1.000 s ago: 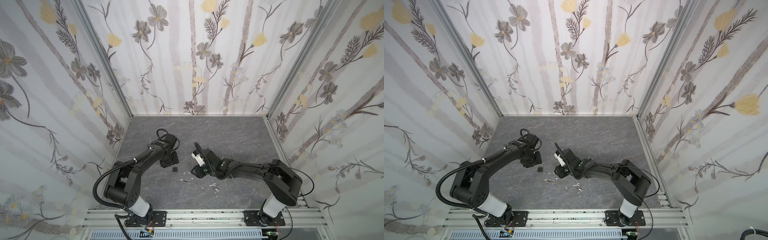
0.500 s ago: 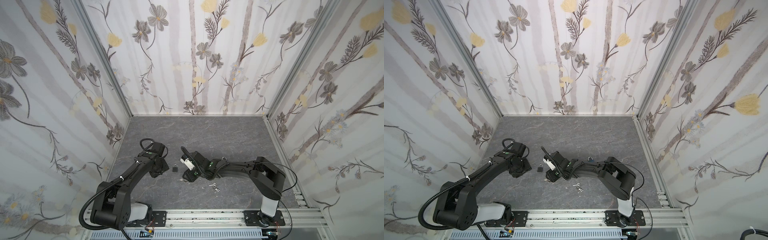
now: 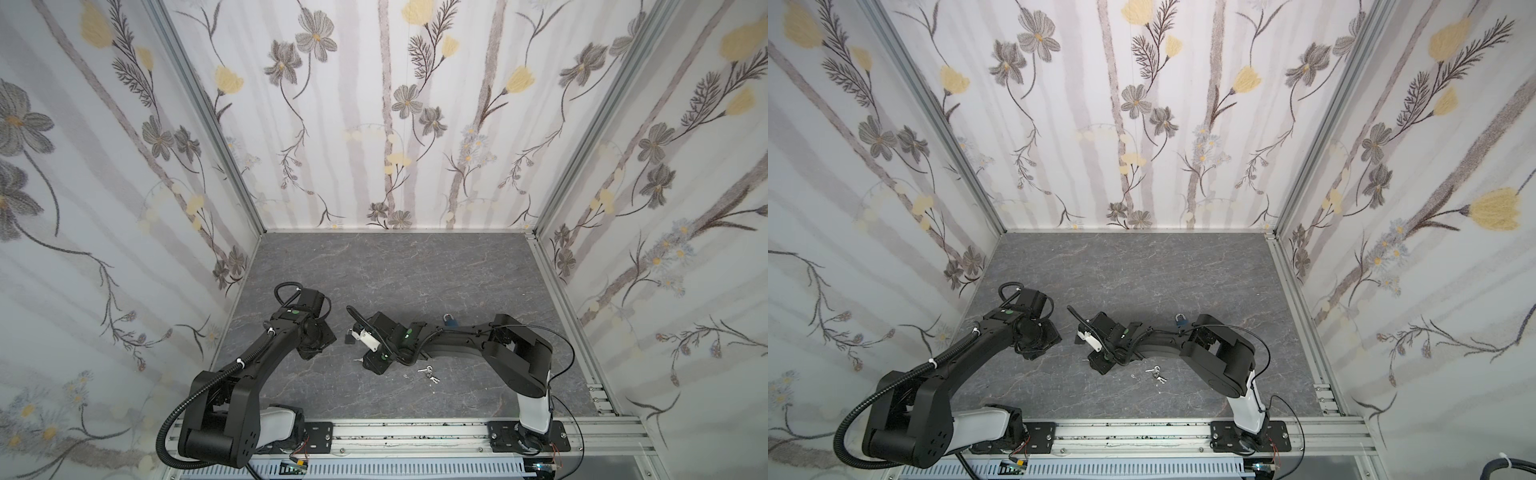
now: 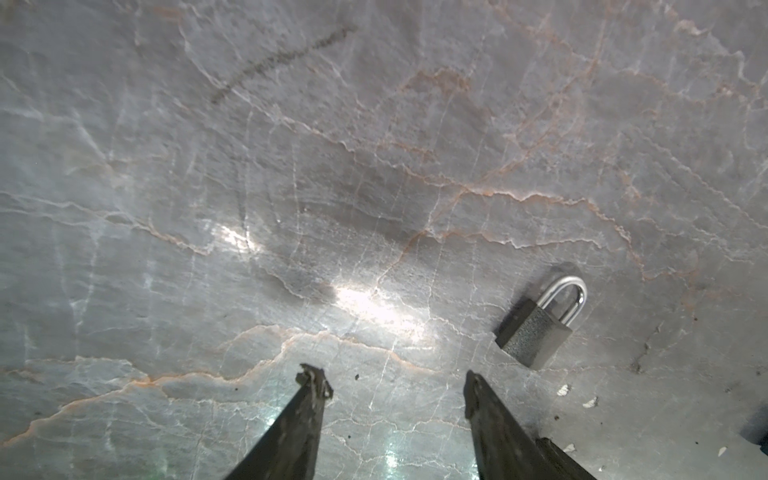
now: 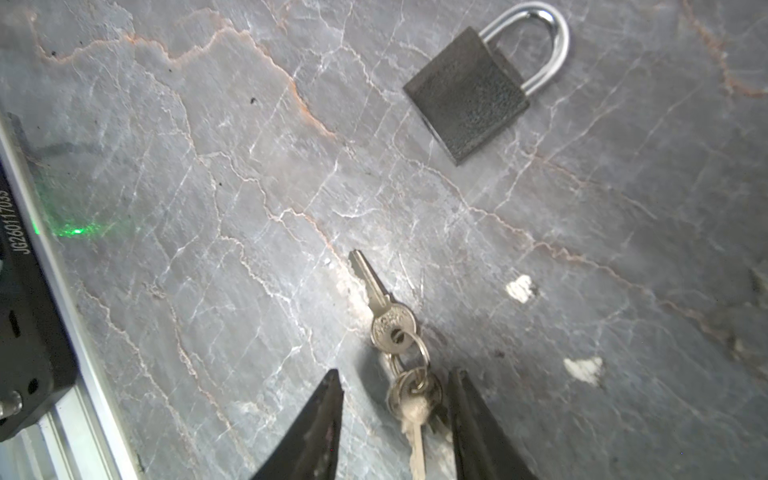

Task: Unlock with the key

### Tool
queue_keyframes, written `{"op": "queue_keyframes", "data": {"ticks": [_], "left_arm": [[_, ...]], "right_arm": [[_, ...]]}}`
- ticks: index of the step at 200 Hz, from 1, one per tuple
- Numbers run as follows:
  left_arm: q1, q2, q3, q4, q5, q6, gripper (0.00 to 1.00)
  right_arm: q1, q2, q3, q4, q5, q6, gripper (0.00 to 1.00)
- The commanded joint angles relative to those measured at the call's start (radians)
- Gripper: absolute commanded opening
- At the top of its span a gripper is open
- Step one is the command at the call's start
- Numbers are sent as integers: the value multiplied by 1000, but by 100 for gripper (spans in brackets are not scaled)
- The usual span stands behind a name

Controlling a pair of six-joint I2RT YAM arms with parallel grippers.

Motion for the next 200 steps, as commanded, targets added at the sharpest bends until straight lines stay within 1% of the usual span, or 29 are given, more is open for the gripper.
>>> {"op": "queue_keyframes", "data": {"ticks": [1, 42, 51, 67, 86, 109, 128, 143, 157, 174, 178, 200], "left_arm": [[6, -4, -7, 21, -1, -11, 56], [12, 2, -17, 35, 5, -11, 56], [12, 2, -17, 35, 5, -11, 56], [13, 3, -19, 35, 4, -9, 56], [17, 5, -17, 38, 5, -11, 56], [17, 10, -10, 44, 9, -13, 56], [18, 15, -5, 48, 16, -14, 56], [17, 13, 0, 55, 28, -10, 57], [17, -2, 2, 71, 48, -8, 57], [17, -21, 6, 103, 86, -5, 57], [16, -48, 7, 108, 96, -4, 57], [12, -96, 20, 160, 158, 4, 57]], "right_arm": [[16, 17, 20, -33, 85, -35, 41], [45, 43, 29, -45, 187, -34, 34], [50, 46, 29, -45, 201, -33, 30], [53, 46, 25, -43, 210, -29, 20], [54, 45, 22, -46, 219, -26, 11], [52, 27, 4, -39, 221, -20, 3], [51, 3, -12, -26, 219, -13, 0], [40, -22, -27, -9, 198, -4, 0], [17, -52, -46, 14, 156, 15, 0], [-27, -108, -84, 60, 90, 46, 0], [-39, -122, -92, 69, 77, 54, 0], [-104, -196, -124, 104, 4, 88, 0]]}}
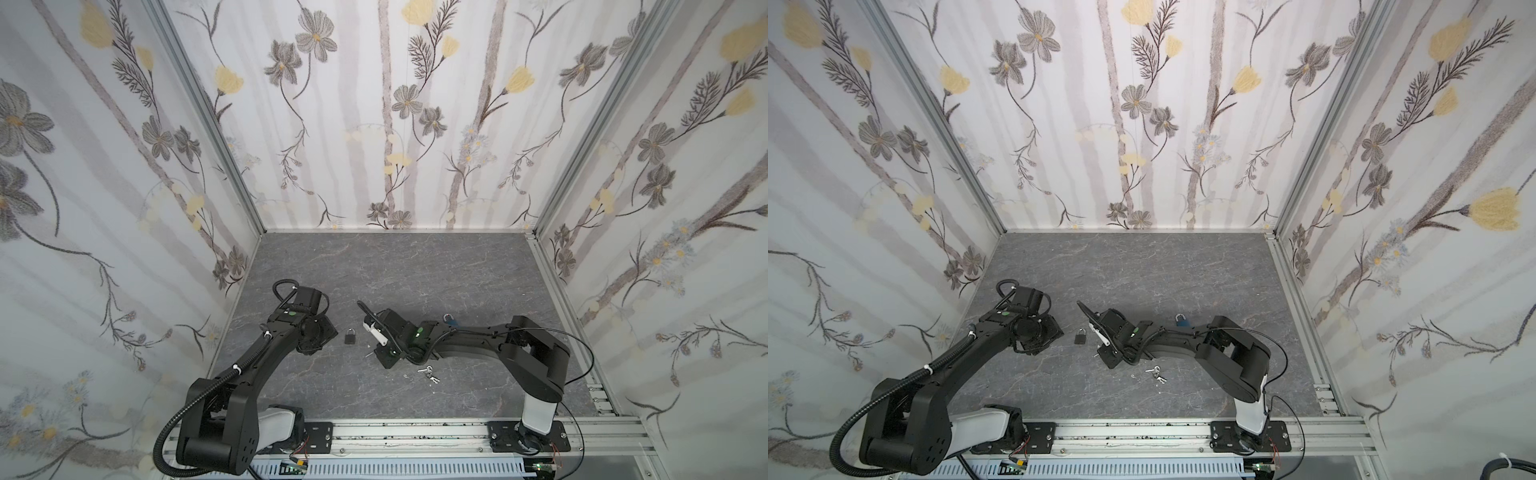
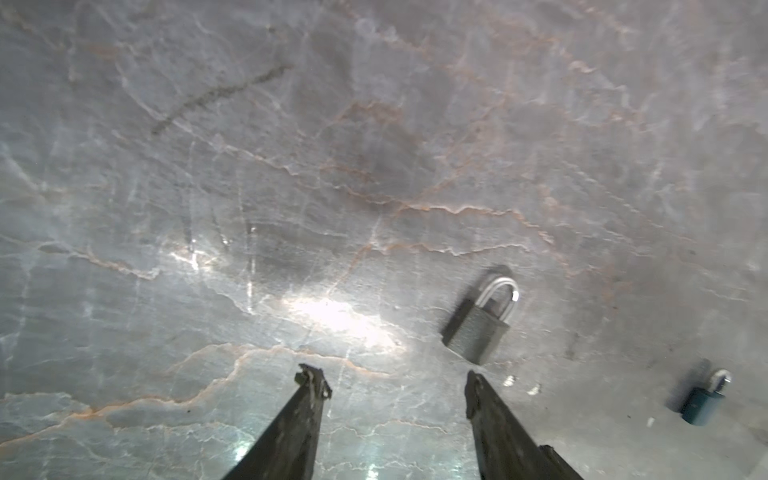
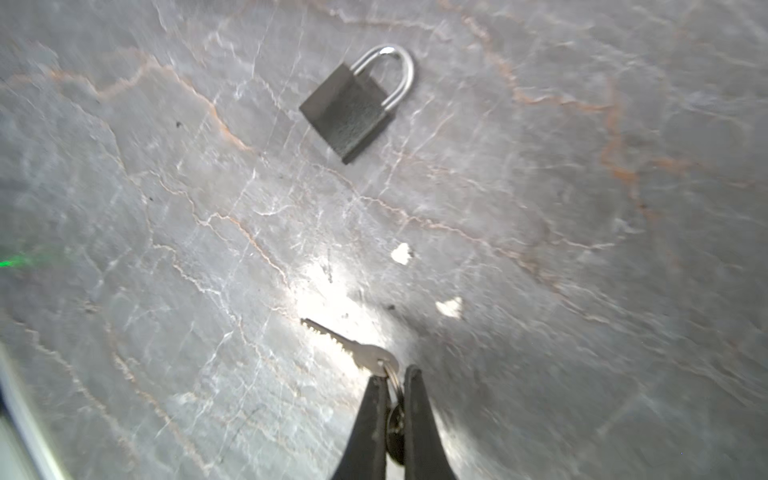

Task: Unlock with the key
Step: 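Lift the keys with right gripper and raise both grippers toward each other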

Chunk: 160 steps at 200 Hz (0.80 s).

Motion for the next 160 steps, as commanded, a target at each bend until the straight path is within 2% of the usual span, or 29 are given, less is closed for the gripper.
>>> {"op": "queue_keyframes", "data": {"ticks": [1, 46, 72, 108, 130, 160], "left_arm": [[-4, -42, 16, 83, 81, 4, 57], [-30, -155, -3, 326, 274, -11, 54], [-30, -193, -39, 581, 425, -95, 52], [-32, -151, -65, 906, 606, -244, 50], [-33, -114, -80, 1054, 660, -314, 50], [-49, -101, -93, 1131, 679, -336, 54]], "right_arm": [[-47, -59, -22, 83, -107, 49, 0], [-179, -176, -46, 152, -316, 160, 0], [-260, -218, -44, 193, -430, 253, 0], [-300, -273, -50, 239, -501, 323, 0], [-310, -304, -74, 296, -532, 364, 0], [-325, -330, -107, 354, -566, 409, 0]]}}
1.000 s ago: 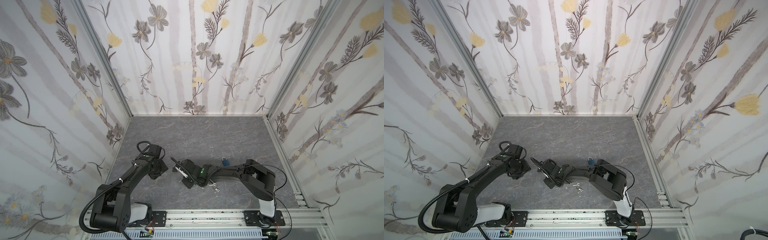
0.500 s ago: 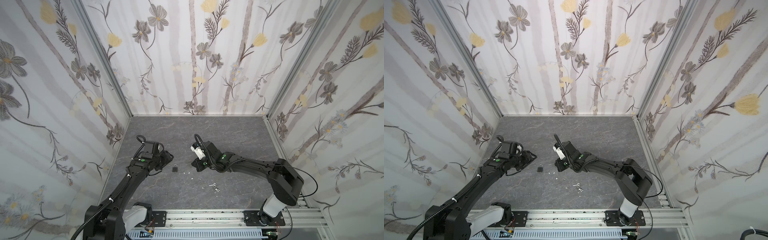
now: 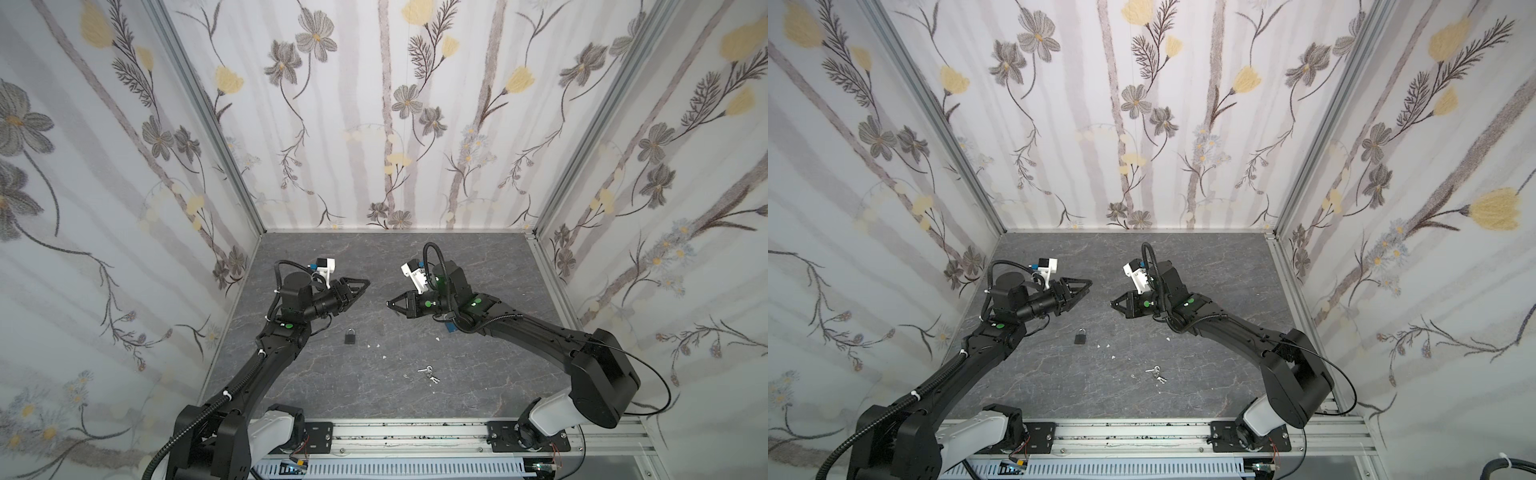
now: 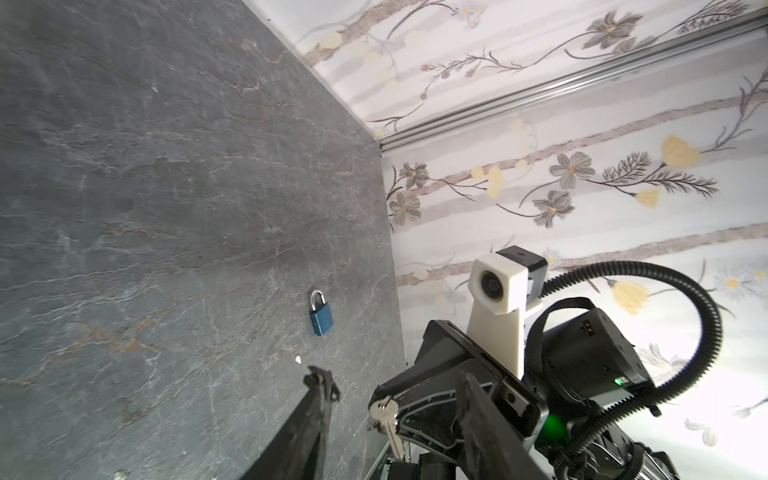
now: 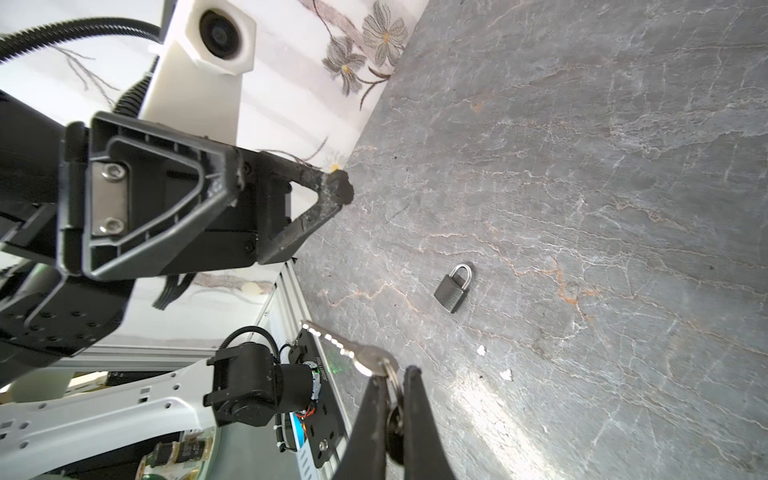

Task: Unlock with the key

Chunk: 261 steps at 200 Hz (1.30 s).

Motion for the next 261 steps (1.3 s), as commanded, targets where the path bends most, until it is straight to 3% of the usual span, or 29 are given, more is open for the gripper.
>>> {"op": "queue_keyframes", "data": {"ticks": [1, 30, 84, 122, 165, 197, 233, 261], "left_arm": [[-14, 6, -5, 172, 69, -60, 54], [-50, 11, 4, 155, 73, -30, 58], [-89, 19, 18, 102, 63, 25, 55], [-117, 18, 29, 74, 54, 52, 46], [-124, 8, 26, 40, 37, 71, 22], [-128, 5, 34, 18, 29, 85, 21], [-138, 6, 41, -5, 14, 101, 3], [-139, 10, 51, -27, 3, 113, 0]], "right_arm": [[-7, -16, -15, 102, -56, 61, 0], [-18, -19, -31, 152, -94, 98, 0], [-41, -20, -69, 278, -156, 197, 0], [-45, -13, -79, 311, -175, 233, 0], [-55, -16, -98, 363, -194, 277, 0], [-60, -14, -107, 393, -208, 307, 0], [-61, -13, -110, 404, -220, 316, 0], [-61, -10, -118, 424, -244, 329, 0]]}}
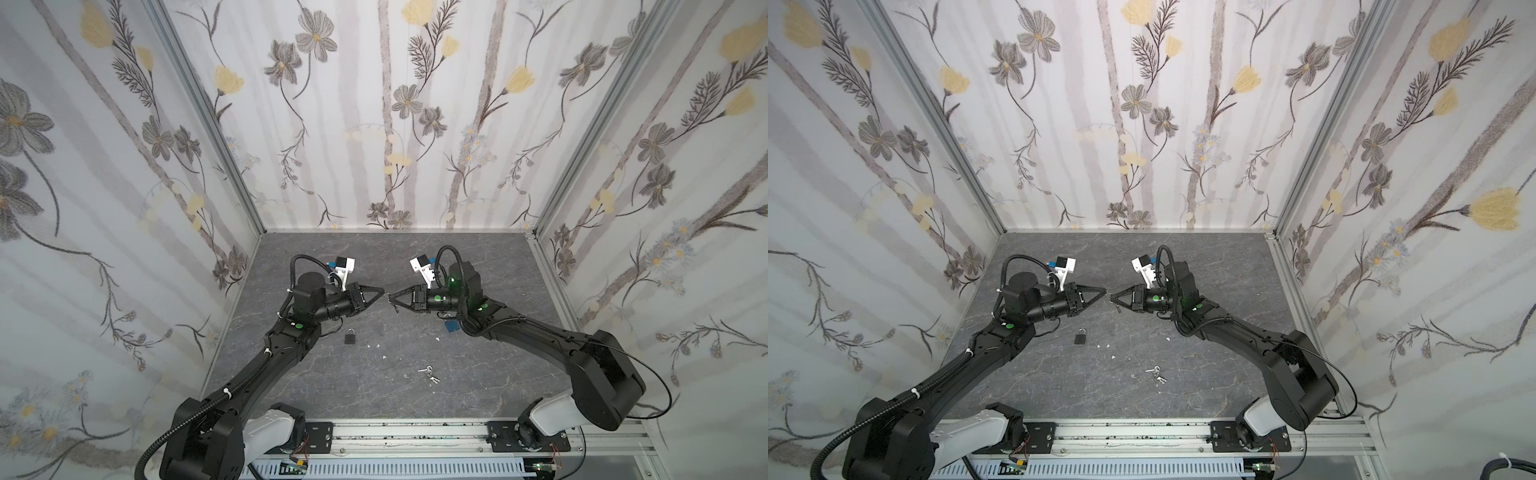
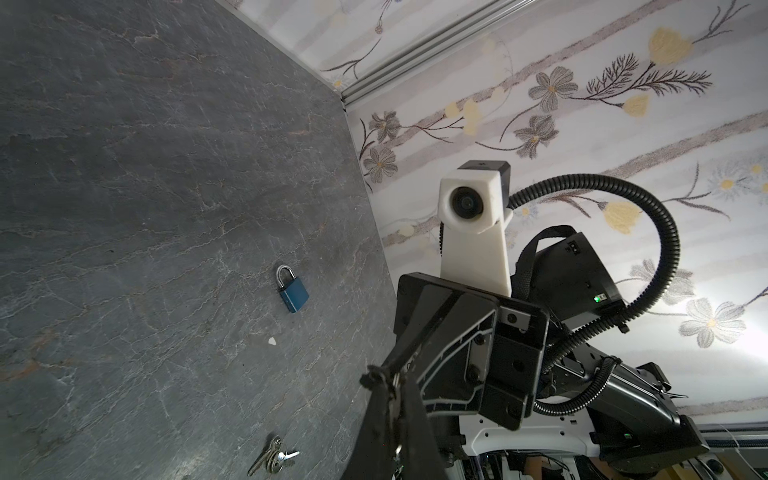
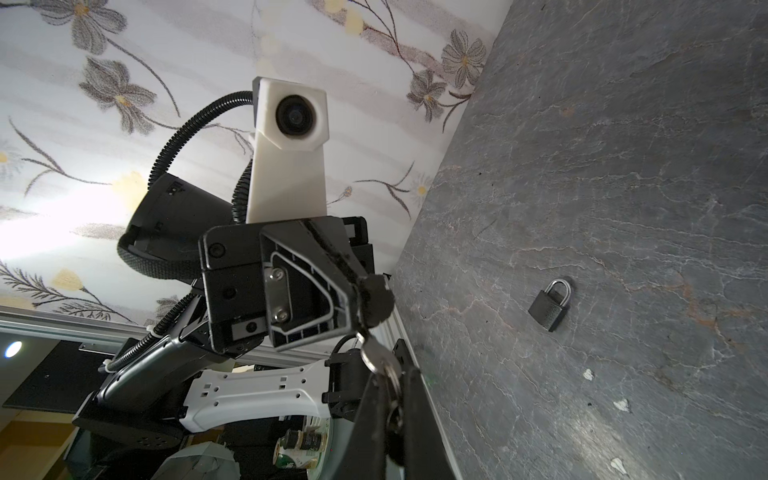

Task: Unlock with the key

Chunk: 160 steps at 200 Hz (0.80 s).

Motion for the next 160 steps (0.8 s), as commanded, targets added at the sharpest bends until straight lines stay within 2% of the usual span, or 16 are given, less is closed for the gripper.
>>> {"op": "queue_keyframes", "data": {"ticks": [1, 20, 43, 67, 92, 160], "left_arm": [[-4, 1, 16, -9, 1, 15, 0], [-4, 3, 24, -27, -8, 23, 0], [-4, 12, 43, -67, -15, 43, 0], [-4, 24, 62, -106, -15, 60, 0], [-4, 34, 67, -106, -13, 57, 0], [-12, 35, 70, -107, -9, 52, 0]], "right_arm": [[1, 4, -6, 72, -37, 24, 0], [1, 1, -12, 71, -45, 21, 1], [-5, -10, -27, 67, -43, 11, 20], [-22, -39, -45, 52, -20, -10, 31], [-24, -54, -62, 71, 7, -17, 32], [-21, -21, -73, 243, -3, 68, 37]]}}
